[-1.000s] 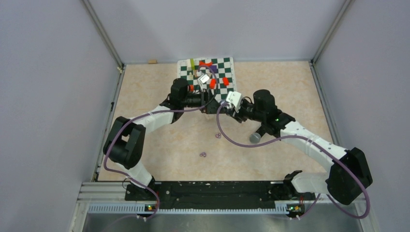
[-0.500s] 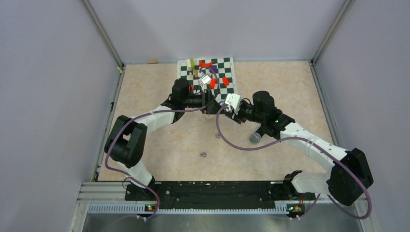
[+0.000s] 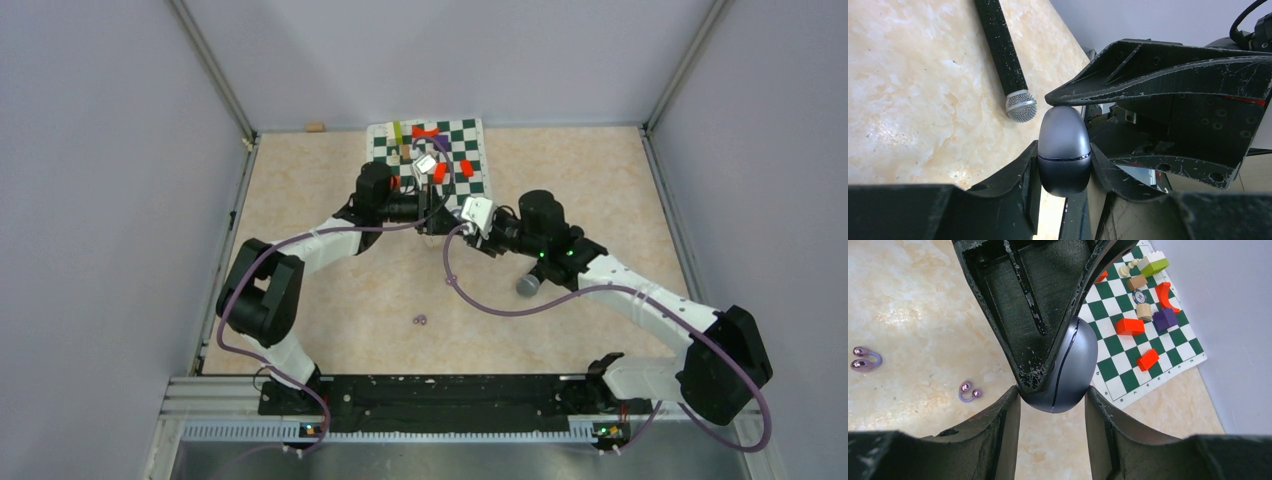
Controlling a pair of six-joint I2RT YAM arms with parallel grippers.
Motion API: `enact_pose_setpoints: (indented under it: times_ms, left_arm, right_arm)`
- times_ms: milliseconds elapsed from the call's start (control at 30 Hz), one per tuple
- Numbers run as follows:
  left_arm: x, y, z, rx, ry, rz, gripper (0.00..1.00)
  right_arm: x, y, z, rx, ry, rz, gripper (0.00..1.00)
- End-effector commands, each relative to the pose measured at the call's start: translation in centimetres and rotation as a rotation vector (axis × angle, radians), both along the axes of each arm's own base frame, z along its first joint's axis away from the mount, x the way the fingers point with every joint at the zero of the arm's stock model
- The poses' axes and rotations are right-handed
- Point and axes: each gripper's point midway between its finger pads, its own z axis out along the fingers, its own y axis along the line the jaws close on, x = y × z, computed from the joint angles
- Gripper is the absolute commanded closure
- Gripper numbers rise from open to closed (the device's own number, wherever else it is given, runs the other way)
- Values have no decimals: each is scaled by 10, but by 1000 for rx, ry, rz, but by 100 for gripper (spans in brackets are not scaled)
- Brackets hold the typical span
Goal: Insert the wireless bluetooth earbuds into the charging case
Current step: Pass from the right arm to the left
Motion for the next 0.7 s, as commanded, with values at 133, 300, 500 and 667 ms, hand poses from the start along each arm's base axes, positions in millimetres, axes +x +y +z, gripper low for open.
enact_pose_setpoints:
  times_ms: [133,300,500,667]
  left_arm:
    - [-1,-4,27,-48,-114,-50,82]
    - [-18,0,40,-110,-223,-122,93]
    - [-43,5,51,-187,-391,-214,99]
    - [-60,7,48,-207,-565,-262,99]
  right_arm:
    - [0,3,35,57,-51,-15,45]
    - [-22,-5,78,148,64,82,30]
    - [-45,-20,116,327,252,224,29]
    - [-57,-16,101,356,366,287,32]
